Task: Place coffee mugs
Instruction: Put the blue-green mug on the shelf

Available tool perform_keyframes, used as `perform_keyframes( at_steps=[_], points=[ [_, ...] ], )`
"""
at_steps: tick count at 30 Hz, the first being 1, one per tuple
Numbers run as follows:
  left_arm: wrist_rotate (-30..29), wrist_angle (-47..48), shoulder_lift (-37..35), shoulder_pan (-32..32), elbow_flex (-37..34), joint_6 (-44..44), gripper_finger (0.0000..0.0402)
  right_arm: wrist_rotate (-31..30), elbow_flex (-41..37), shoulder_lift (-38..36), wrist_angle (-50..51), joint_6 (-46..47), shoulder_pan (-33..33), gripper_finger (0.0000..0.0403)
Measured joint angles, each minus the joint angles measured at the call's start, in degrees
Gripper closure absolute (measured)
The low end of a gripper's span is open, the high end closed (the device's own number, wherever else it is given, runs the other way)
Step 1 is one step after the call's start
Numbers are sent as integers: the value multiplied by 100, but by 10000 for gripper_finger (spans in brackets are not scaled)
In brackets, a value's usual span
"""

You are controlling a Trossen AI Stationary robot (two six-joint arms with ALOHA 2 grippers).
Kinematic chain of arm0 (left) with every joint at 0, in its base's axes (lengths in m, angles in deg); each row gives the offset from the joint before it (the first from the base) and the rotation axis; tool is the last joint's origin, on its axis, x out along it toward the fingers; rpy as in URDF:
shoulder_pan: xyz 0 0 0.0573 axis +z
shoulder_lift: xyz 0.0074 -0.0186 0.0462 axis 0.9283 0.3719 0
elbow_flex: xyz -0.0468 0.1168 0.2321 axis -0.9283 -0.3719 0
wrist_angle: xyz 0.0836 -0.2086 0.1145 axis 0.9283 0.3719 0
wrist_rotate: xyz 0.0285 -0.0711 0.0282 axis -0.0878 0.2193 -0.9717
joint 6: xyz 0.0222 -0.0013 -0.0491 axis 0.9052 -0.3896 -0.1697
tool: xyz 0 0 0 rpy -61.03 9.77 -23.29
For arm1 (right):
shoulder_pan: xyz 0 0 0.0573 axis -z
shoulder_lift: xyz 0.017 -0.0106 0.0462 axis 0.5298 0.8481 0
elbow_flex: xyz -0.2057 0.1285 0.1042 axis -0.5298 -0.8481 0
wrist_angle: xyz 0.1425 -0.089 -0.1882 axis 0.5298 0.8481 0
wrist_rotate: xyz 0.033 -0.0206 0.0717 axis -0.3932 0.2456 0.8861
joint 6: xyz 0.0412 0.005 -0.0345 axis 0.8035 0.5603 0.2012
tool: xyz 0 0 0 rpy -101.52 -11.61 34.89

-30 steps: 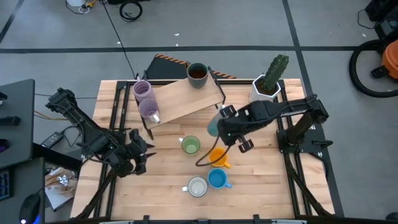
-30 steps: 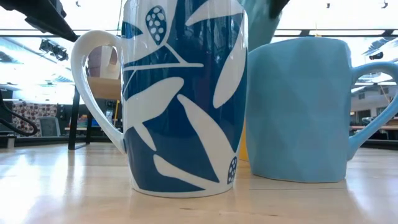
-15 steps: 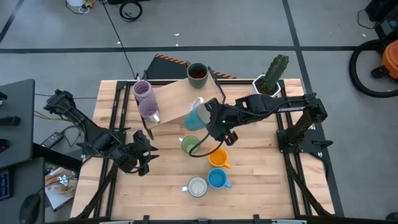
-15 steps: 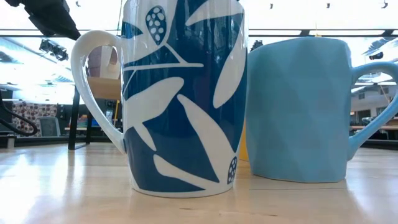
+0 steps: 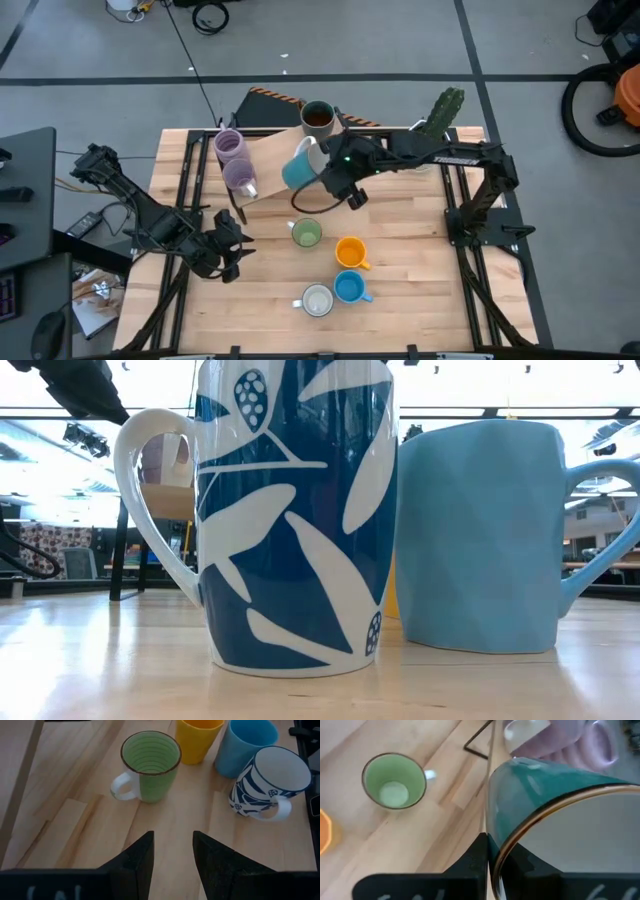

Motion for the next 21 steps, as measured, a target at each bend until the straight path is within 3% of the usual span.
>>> perform_keyframes(
  at_steps=[7, 21],
  points=[
    [-17, 13, -1, 0, 1, 0, 260, -527, -7, 463, -80, -509, 113, 370],
    [-110, 25, -1, 0, 3, 0, 260, -559, -2, 740, -457, -1466, 361, 366]
  ],
)
